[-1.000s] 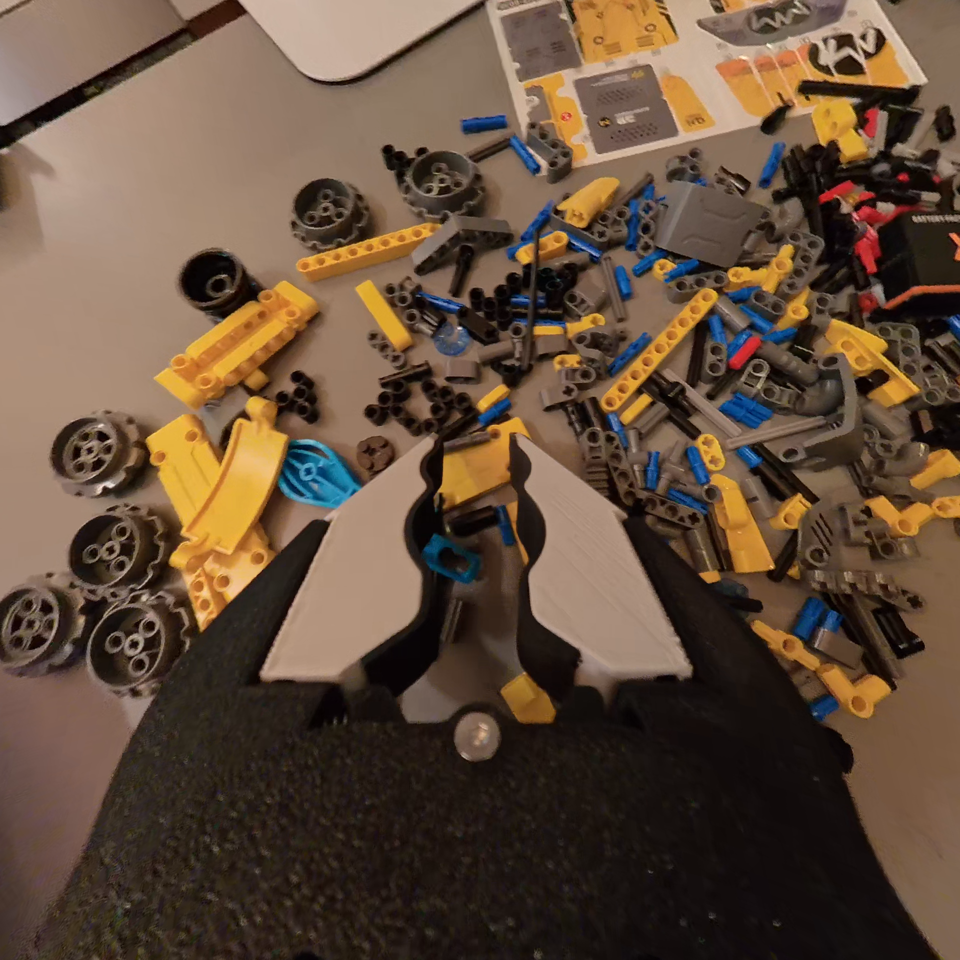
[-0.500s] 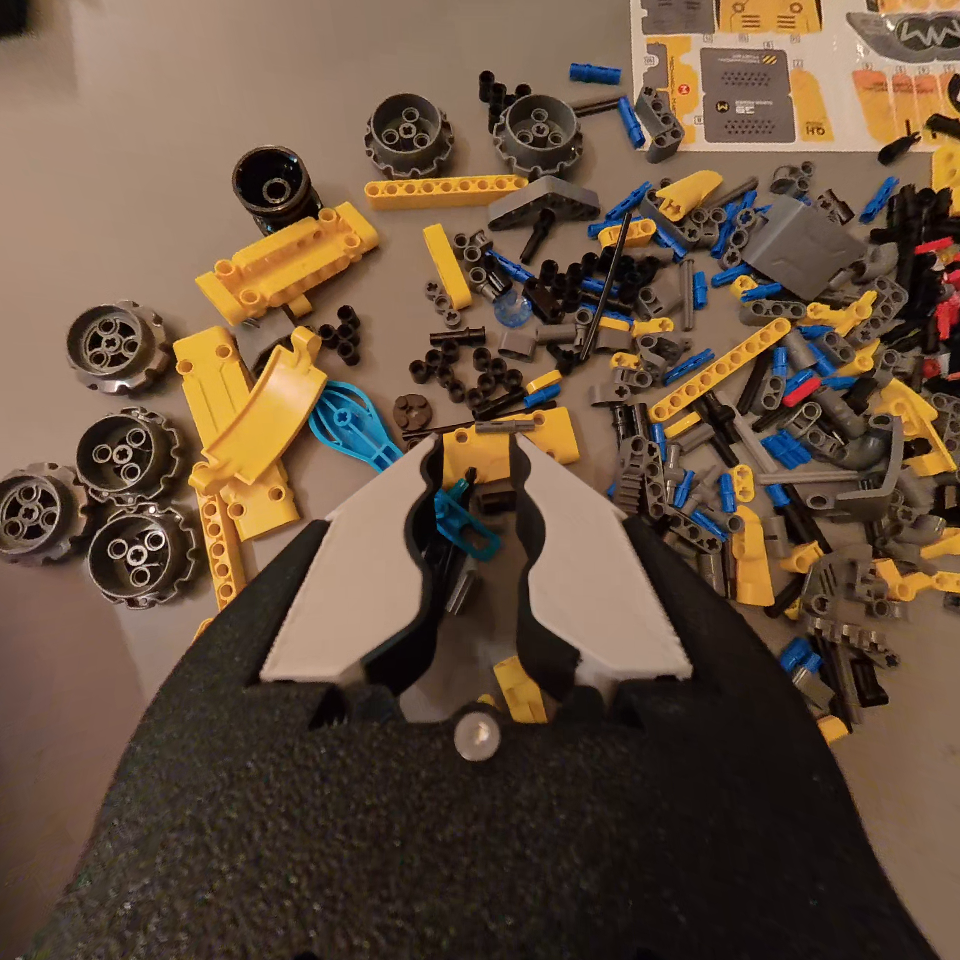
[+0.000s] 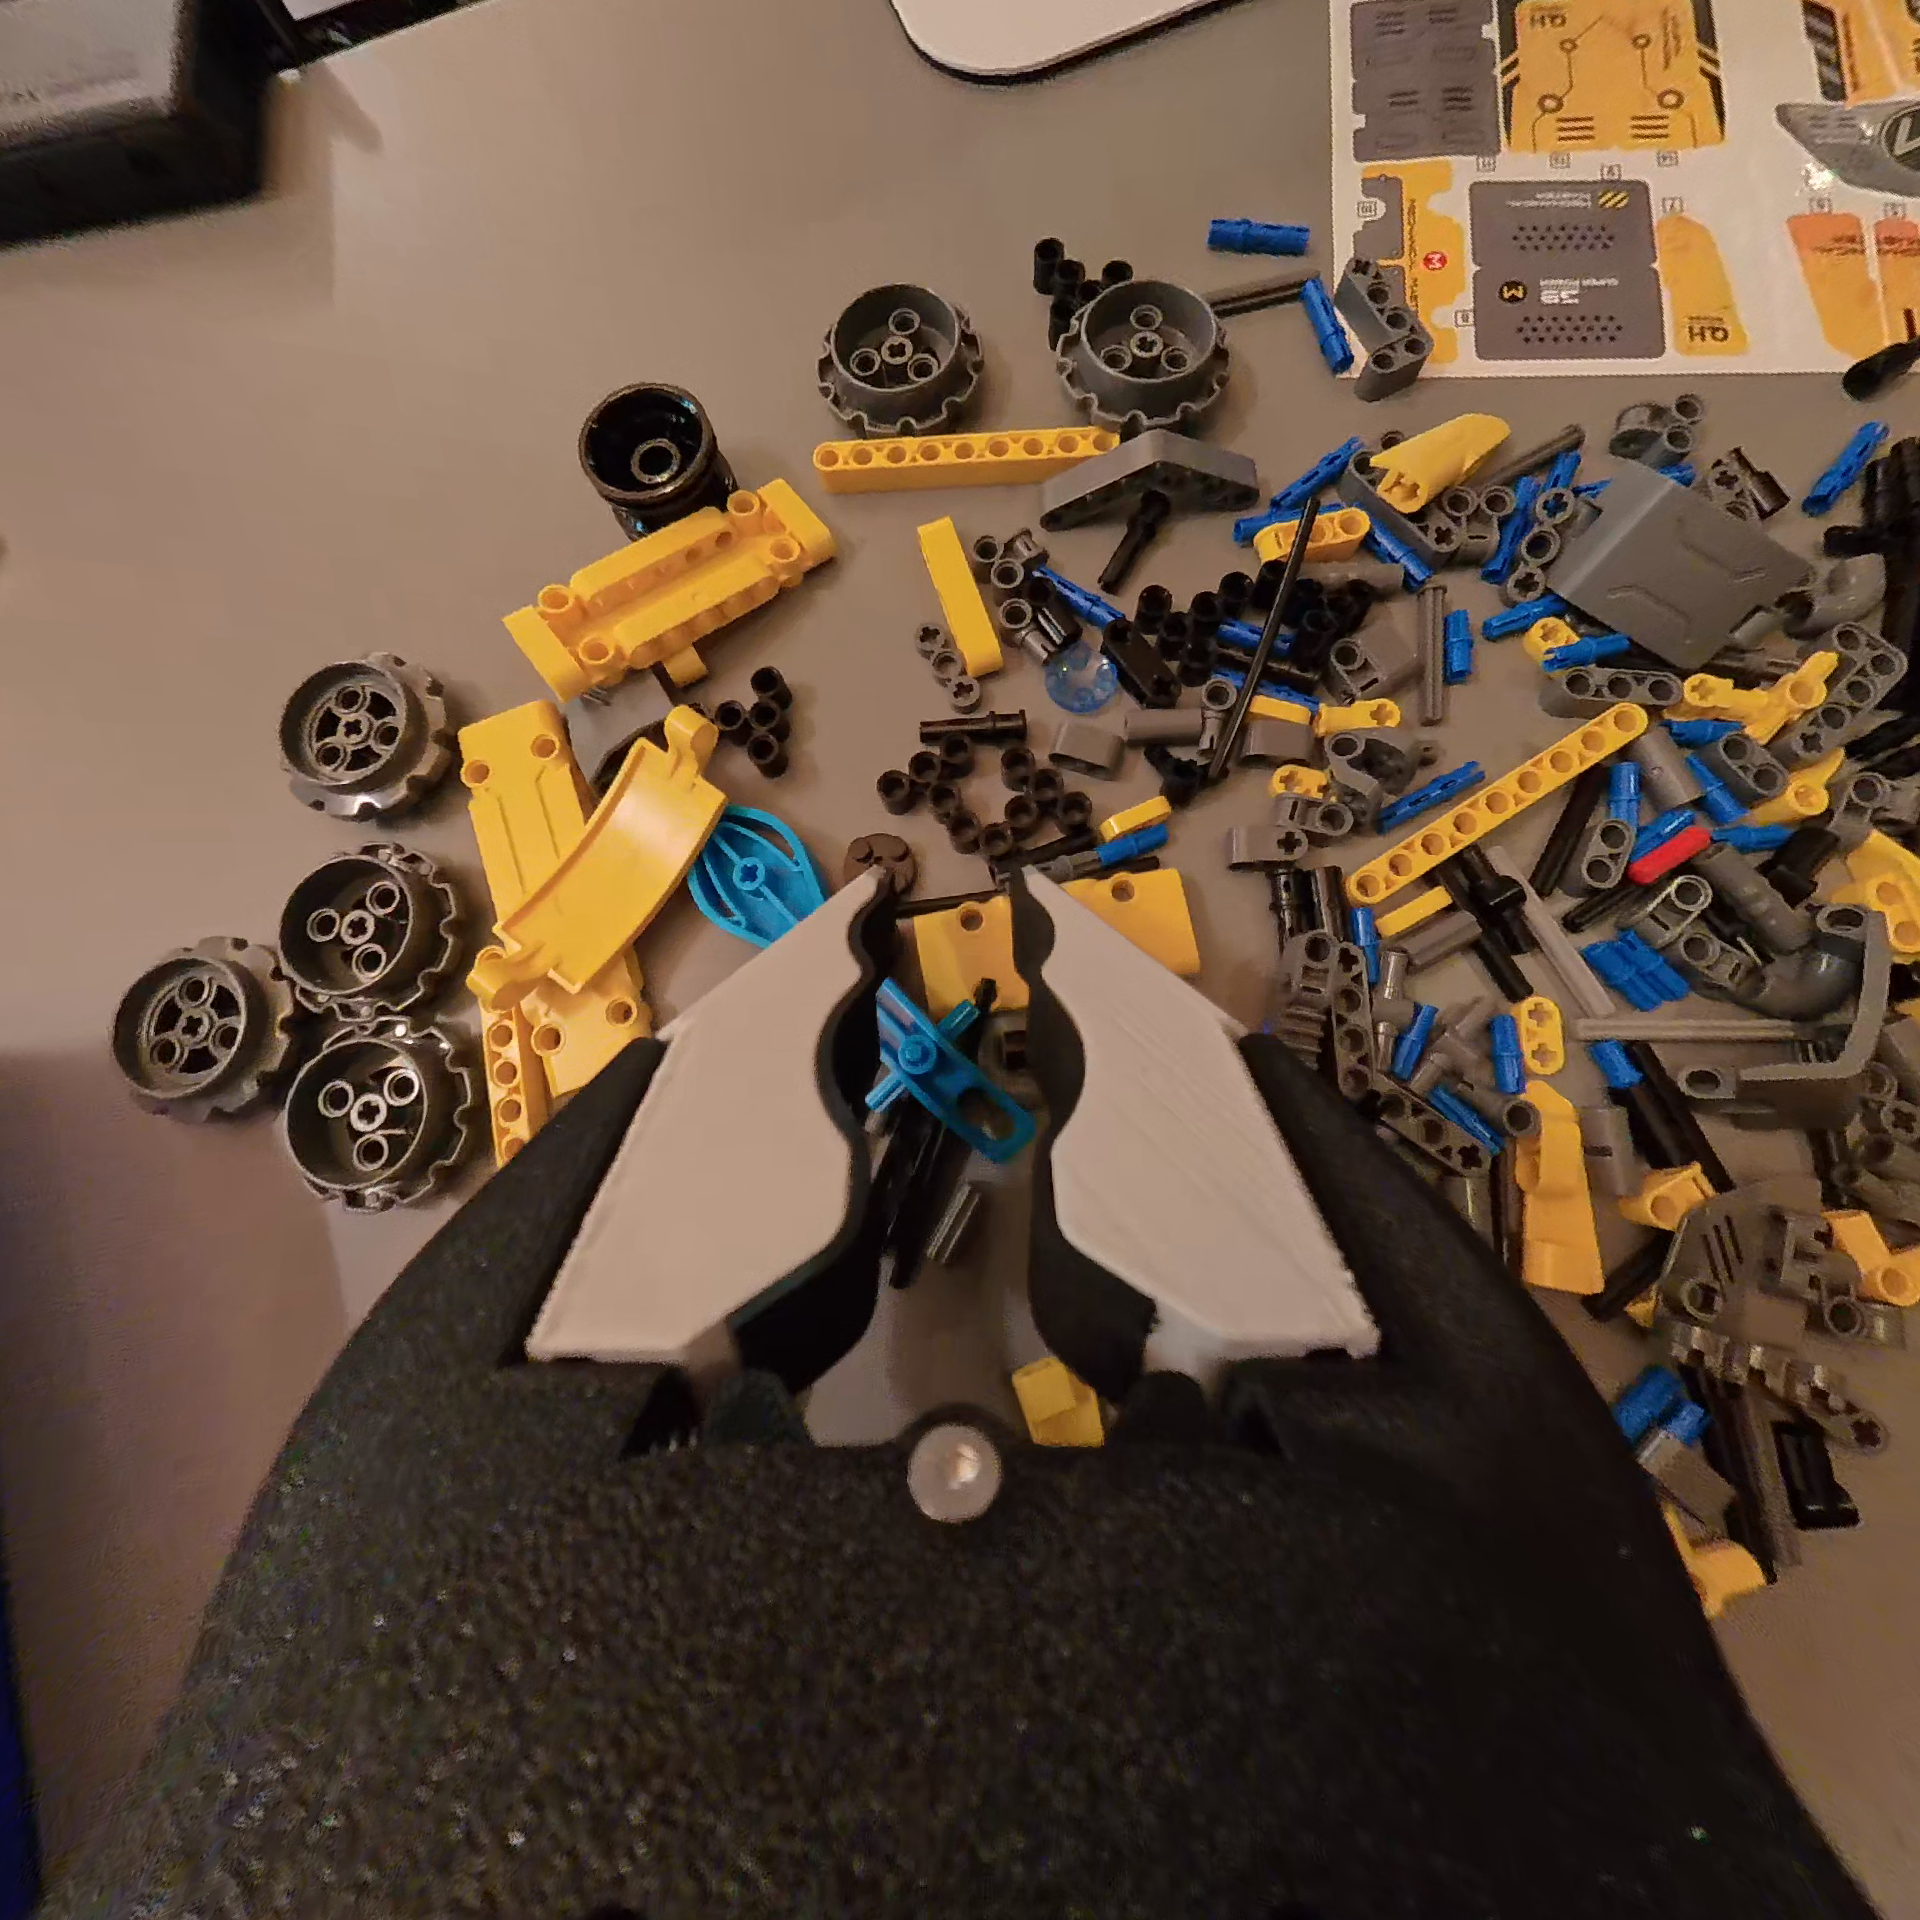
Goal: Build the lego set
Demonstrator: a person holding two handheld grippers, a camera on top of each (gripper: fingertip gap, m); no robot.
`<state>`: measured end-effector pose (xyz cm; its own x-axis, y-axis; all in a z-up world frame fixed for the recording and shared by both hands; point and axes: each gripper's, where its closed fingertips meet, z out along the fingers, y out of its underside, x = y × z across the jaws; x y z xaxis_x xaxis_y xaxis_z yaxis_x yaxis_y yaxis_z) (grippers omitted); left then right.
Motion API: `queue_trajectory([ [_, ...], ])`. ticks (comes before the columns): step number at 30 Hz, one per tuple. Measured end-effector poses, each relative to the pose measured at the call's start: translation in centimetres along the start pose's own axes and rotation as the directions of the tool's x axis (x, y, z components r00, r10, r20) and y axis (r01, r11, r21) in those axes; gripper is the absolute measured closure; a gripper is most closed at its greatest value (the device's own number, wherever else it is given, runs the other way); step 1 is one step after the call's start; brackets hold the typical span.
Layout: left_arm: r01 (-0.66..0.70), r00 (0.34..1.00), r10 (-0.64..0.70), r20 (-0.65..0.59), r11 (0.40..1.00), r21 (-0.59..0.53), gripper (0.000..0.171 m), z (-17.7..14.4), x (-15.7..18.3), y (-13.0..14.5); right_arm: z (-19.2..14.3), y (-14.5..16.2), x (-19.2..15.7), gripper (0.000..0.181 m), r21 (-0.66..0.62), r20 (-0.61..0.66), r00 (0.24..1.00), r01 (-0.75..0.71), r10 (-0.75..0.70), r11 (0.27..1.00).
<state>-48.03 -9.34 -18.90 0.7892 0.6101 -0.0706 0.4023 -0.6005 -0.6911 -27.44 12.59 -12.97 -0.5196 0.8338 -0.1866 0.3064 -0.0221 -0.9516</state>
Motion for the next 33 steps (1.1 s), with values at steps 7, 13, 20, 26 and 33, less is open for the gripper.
queue_trajectory([
  [7,0.002,0.999,-0.005,-0.042,0.997,-0.073,0.142,-0.4,1.8,0.7,0.1,0.0,0.1,0.149,0.002,-0.001,1.0,-0.005,0.005,1.0],
  [13,-0.041,0.999,0.042,0.0,0.992,-0.12,0.135,0.2,2.3,1.3,-0.1,-0.3,-0.3,0.149,0.007,0.003,1.0,0.01,-0.011,1.0],
  [20,-0.032,0.999,0.035,0.025,0.993,-0.114,0.129,-0.2,1.8,1.2,-0.1,-0.2,-0.6,0.149,0.003,0.009,1.0,0.017,-0.017,1.0],
  [26,-0.014,1.0,0.012,-0.014,0.993,-0.114,0.128,0.2,2.0,1.4,0.1,-0.1,-0.5,0.149,-0.002,0.01,1.0,0.018,-0.018,1.0],
  [33,-0.038,0.995,0.029,-0.097,0.995,-0.094,0.128,0.3,2.9,1.4,0.1,0.0,-0.5,0.149,-0.008,0.011,1.0,0.015,-0.014,1.0],
])
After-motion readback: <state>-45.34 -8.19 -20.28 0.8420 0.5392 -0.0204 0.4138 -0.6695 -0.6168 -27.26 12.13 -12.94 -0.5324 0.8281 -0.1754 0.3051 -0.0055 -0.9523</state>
